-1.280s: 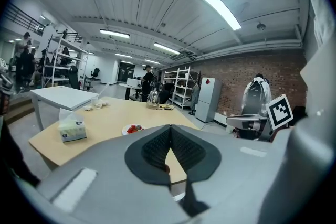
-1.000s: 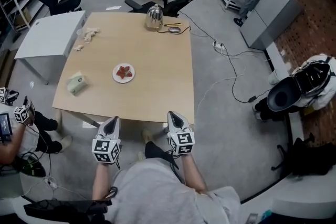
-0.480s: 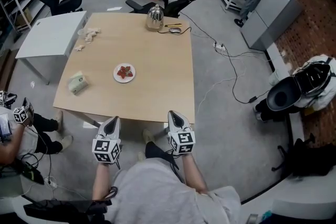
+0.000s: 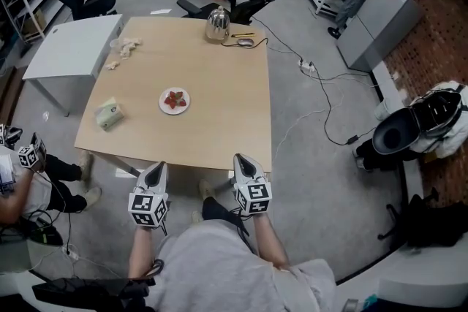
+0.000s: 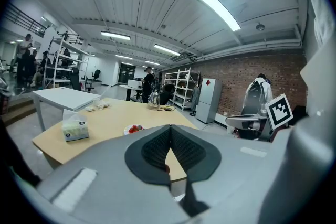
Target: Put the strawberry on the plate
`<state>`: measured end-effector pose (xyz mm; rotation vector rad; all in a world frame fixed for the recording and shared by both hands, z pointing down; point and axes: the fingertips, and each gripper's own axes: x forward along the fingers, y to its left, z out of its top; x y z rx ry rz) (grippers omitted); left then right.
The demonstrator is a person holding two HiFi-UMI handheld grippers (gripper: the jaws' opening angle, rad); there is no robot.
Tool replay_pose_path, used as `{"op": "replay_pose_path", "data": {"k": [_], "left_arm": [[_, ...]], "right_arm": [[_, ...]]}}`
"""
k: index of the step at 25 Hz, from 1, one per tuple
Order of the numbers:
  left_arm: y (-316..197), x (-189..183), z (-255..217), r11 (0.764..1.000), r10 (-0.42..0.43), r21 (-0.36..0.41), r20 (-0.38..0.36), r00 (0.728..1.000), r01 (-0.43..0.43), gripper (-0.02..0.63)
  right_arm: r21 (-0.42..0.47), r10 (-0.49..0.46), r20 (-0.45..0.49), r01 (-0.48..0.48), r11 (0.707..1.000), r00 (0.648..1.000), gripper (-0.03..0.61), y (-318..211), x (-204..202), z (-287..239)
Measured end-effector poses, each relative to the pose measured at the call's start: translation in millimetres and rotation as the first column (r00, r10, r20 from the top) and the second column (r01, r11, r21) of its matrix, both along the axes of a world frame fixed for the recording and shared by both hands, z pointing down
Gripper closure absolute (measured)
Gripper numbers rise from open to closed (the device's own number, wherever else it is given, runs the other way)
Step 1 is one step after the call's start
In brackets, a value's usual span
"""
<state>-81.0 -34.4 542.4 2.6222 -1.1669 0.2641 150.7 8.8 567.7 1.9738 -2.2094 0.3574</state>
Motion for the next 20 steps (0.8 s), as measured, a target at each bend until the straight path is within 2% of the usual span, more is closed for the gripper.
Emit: {"op": "replay_pose_path", "data": {"k": [20], "left_arm": [[1.0, -2.5, -2.9, 1.0, -0.001, -0.005, 0.007, 1.0, 0.001, 0.595]], "right_arm": [[-0.008, 0.003, 0.014, -0.003, 1.0, 1.0, 0.572, 2.6, -1.2, -0.8]]}}
